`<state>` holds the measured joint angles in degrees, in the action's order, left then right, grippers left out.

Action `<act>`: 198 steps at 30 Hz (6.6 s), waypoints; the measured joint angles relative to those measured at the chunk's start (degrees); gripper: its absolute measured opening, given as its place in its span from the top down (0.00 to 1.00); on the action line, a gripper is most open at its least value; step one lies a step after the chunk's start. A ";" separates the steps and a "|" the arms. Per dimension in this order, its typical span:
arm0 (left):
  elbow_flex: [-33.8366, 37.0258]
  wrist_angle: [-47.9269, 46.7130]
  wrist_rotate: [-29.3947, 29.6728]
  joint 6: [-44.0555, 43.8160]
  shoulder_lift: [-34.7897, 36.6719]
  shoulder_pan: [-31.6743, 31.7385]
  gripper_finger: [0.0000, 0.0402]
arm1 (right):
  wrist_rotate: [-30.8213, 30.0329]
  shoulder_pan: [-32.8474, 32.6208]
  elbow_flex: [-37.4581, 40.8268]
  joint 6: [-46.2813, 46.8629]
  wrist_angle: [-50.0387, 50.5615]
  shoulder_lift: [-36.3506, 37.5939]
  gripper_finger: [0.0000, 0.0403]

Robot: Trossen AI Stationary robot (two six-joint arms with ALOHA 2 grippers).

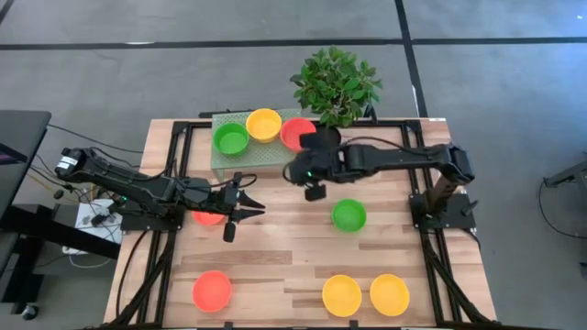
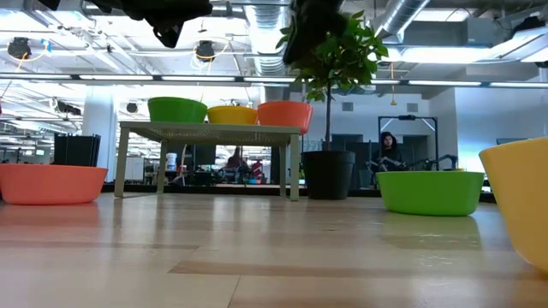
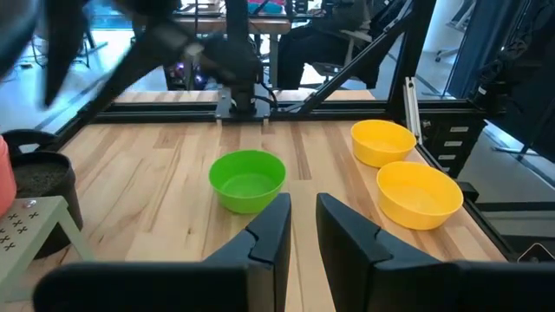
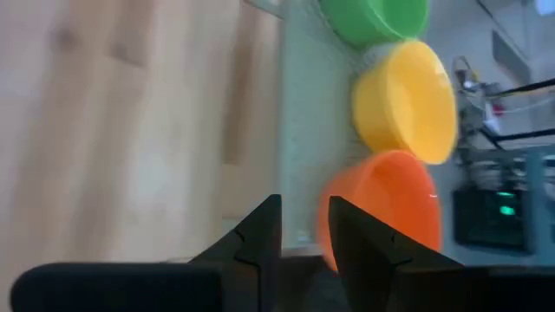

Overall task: Pick & Place Mini bowls
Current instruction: Stack the yellow bowl on top of the yellow bowl on the shelf

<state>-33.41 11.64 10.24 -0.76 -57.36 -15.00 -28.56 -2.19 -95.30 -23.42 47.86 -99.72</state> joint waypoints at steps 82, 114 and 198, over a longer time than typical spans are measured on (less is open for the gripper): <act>-7.23 9.89 -19.21 9.09 -18.95 -1.06 0.79 | 29.99 -1.33 24.78 45.34 -15.47 1.03 1.00; -19.10 -10.54 -4.32 24.44 -36.94 0.33 0.76 | 31.76 3.02 24.78 43.85 -13.77 1.03 1.00; -38.62 -44.17 -4.11 18.59 -20.97 39.84 0.98 | 9.25 -2.23 61.26 29.97 -50.16 36.17 0.99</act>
<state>-72.03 -32.53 6.13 17.84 -78.33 24.83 -19.31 -4.43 -34.04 6.54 -2.30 -63.55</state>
